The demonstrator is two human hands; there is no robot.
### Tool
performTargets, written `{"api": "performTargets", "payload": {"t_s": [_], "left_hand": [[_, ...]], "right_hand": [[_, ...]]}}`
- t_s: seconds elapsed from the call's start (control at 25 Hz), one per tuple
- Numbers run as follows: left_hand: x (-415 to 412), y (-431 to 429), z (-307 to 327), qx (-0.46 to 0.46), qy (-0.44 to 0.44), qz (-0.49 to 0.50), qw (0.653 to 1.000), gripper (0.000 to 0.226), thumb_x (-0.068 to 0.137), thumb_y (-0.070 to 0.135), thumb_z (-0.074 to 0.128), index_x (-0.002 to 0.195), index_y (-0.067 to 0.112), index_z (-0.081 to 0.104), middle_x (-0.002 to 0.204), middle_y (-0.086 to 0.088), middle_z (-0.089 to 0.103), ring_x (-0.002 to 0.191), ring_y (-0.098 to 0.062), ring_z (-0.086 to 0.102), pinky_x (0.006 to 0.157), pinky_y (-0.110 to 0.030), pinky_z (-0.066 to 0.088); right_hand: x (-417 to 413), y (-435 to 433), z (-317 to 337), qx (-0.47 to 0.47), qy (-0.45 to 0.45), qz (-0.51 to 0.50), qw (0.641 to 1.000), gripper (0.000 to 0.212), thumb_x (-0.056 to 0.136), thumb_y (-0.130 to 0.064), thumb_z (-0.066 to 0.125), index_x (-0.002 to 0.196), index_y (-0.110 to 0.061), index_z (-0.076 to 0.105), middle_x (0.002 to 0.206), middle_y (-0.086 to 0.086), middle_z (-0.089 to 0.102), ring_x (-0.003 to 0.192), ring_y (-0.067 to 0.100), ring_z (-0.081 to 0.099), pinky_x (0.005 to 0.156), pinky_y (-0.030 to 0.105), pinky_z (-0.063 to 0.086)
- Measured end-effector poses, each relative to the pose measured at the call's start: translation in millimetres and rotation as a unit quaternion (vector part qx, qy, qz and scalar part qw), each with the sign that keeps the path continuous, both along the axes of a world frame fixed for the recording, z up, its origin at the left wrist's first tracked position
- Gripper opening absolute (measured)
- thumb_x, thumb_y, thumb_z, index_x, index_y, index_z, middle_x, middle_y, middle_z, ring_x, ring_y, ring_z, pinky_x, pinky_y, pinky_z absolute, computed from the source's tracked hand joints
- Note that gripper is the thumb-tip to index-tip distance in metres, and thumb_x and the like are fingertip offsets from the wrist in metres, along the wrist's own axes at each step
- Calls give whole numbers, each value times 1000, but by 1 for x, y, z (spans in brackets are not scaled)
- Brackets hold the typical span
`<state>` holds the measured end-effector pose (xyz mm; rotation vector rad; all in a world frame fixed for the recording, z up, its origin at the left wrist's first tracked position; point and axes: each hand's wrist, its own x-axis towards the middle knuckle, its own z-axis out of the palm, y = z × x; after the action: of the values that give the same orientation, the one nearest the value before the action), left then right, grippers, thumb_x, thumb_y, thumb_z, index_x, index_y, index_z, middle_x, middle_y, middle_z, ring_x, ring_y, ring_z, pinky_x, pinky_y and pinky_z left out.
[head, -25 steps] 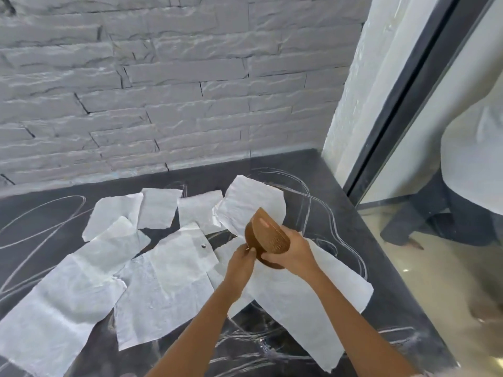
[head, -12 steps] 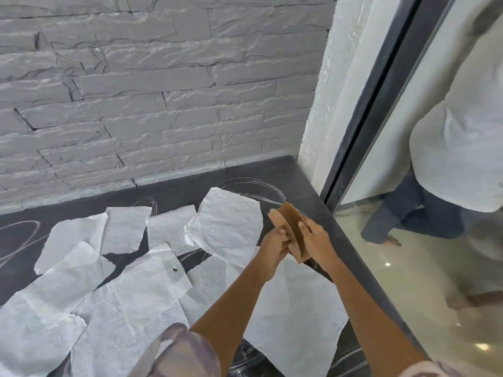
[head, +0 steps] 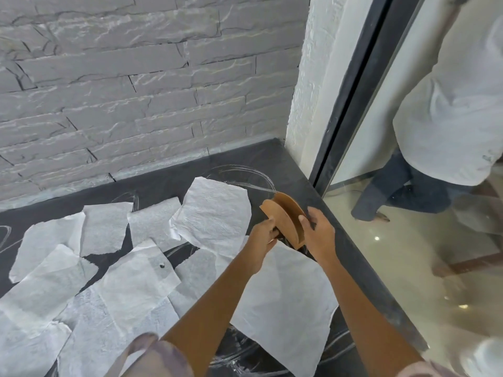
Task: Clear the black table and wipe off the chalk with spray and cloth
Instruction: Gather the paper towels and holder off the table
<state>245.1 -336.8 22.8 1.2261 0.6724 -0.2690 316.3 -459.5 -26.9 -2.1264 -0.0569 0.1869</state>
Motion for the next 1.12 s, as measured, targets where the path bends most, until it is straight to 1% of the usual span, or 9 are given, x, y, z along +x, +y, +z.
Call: {"api": "performTargets", "payload": {"t_s": [0.12, 0.24, 0.36, 0.6, 0.72, 0.76, 0.88, 0.96, 1.12], "left_hand": [[-31, 0, -6, 27, 22, 27, 999, 49, 97, 40, 38, 141, 17, 33, 149, -4, 34, 135, -24, 37, 112, -41, 29], [-65, -8, -15, 20, 22, 48, 998, 48, 95, 38, 43, 138, 17, 38, 144, -6, 43, 130, -24, 43, 112, -44, 31], [-87, -15, -20, 19, 24, 58, 998, 46, 95, 34, 44, 136, 15, 42, 140, -6, 47, 127, -24, 46, 112, -42, 32], [-104, -21, -12, 22, 22, 62, 998, 43, 96, 35, 42, 132, 12, 47, 136, -5, 52, 121, -22, 51, 108, -38, 36], [-104, -17, 6, 0, 5, 73, 997, 40, 93, 43, 44, 120, 15, 54, 126, -6, 59, 111, -23, 58, 103, -39, 42], [-104, -15, 15, -16, -3, 80, 997, 42, 90, 48, 45, 116, 16, 56, 119, -5, 62, 105, -22, 61, 99, -39, 46], [-103, -2, 50, -74, -53, 103, 991, 55, 76, 60, 57, 108, 15, 61, 94, 0, 67, 85, -17, 66, 76, -33, 55], [-106, 10, 68, -64, -82, 85, 991, 51, 67, 56, 69, 99, 17, 67, 86, 1, 71, 77, -14, 67, 65, -28, 54], [-123, 22, 69, -2, -54, 76, 996, 15, 81, 16, 64, 91, 8, 71, 87, -8, 71, 79, -19, 65, 69, -28, 52]], "right_hand": [[-46, -25, -12, -57, 15, -70, 996, 37, 93, -34, 53, 124, -14, 54, 128, 10, 56, 116, 28, 54, 99, 46, 45], [-75, -46, -30, -247, 9, 22, 969, 38, 96, -37, 44, 126, -16, 53, 133, 7, 51, 120, 24, 46, 107, 40, 35], [-82, -47, -34, -324, -26, 61, 944, 36, 98, -36, 41, 126, -16, 53, 130, 3, 51, 121, 20, 43, 107, 34, 30], [-90, -33, -7, -200, -41, 10, 979, 17, 90, -24, 56, 88, -10, 65, 91, 8, 66, 86, 20, 57, 94, 43, 45], [-104, -19, 29, -118, -115, 13, 986, 23, 91, -31, 55, 98, -11, 65, 96, 9, 70, 95, 24, 62, 109, 52, 30], [-109, -13, 43, -123, -208, 16, 970, 23, 91, -32, 55, 96, -12, 66, 93, 8, 71, 94, 23, 65, 113, 54, 24], [-129, 7, 75, -164, -513, 39, 842, 7, 81, -19, 68, 79, -12, 69, 76, 5, 73, 73, 17, 69, 107, 51, 33], [-147, 20, 82, -189, -549, 113, 807, 3, 77, -13, 72, 79, -11, 70, 79, 4, 73, 69, 16, 67, 101, 49, 42], [-176, 34, 78, -241, -457, 232, 824, 23, 64, -18, 78, 85, -19, 69, 82, -6, 73, 59, 7, 64, 91, 34, 47]]}}
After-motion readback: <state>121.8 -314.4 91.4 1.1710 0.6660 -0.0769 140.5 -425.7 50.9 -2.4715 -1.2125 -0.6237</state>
